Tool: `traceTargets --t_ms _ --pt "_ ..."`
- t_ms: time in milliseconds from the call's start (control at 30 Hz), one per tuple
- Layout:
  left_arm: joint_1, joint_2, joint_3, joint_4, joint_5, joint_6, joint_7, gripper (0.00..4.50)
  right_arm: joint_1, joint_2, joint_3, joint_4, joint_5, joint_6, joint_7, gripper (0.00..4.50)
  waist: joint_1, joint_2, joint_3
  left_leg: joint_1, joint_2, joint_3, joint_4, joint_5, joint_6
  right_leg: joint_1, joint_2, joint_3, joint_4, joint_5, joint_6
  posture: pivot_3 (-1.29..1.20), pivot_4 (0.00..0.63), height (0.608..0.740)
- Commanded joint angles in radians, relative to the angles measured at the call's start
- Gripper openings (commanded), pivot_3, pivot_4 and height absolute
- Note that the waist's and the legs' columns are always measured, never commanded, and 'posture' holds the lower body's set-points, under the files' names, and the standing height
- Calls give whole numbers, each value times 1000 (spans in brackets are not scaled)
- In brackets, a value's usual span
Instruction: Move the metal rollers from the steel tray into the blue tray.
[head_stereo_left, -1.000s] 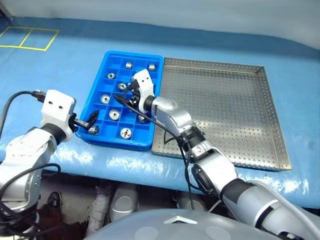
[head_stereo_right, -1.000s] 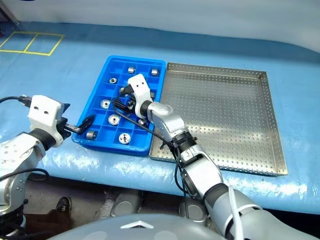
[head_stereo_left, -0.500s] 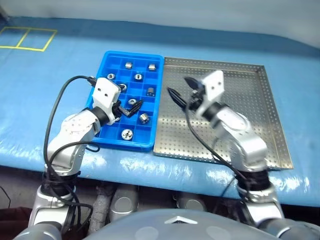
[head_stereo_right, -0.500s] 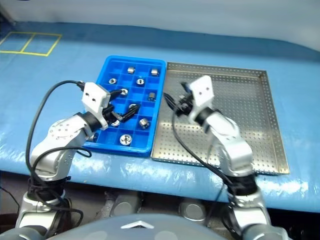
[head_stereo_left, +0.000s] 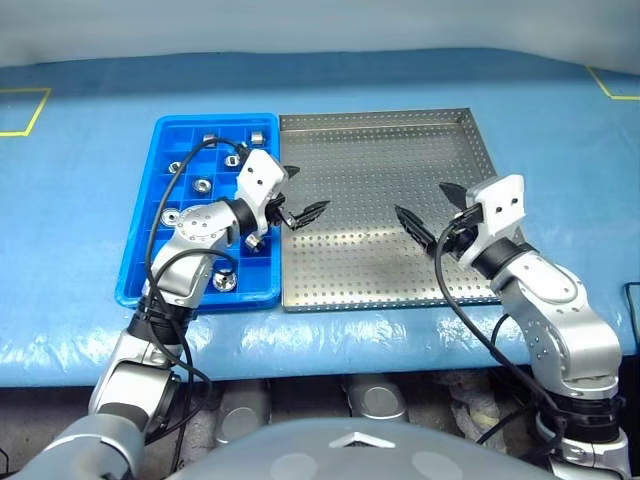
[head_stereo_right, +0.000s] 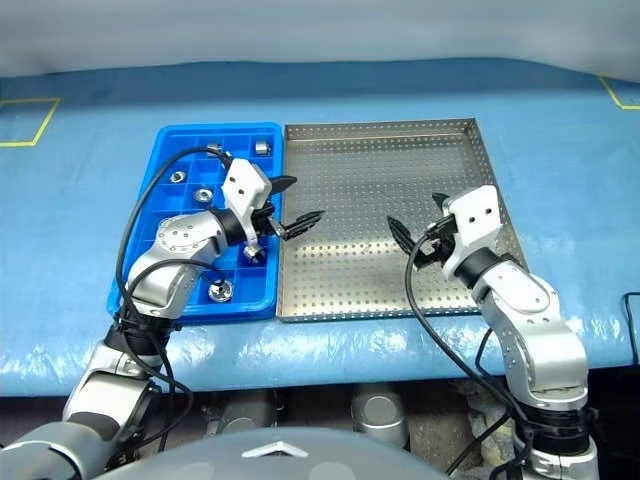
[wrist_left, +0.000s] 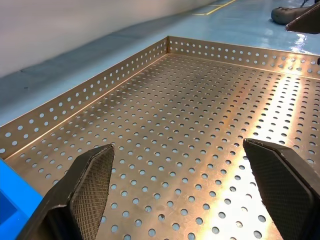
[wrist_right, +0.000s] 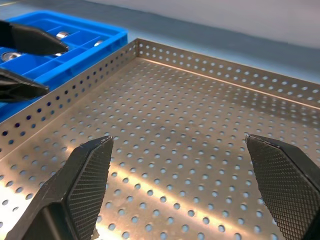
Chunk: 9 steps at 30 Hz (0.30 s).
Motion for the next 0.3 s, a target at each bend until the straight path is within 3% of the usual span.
traceTargets --t_ms 33,300 --pt "25 30 2 -58 -2 -11 -41 4500 -4 -8 1 -9 25 -5 29 4468 -2 0 0 0 0 0 0 0 0 0 0 0 0 0 0 -185 150 740" --pt "68 52 8 -125 4 -5 -50 4500 -48 -3 9 42 11 -9 27 4468 9 0 0 0 0 0 0 0 0 0 0 0 0 0 0 -147 150 740"
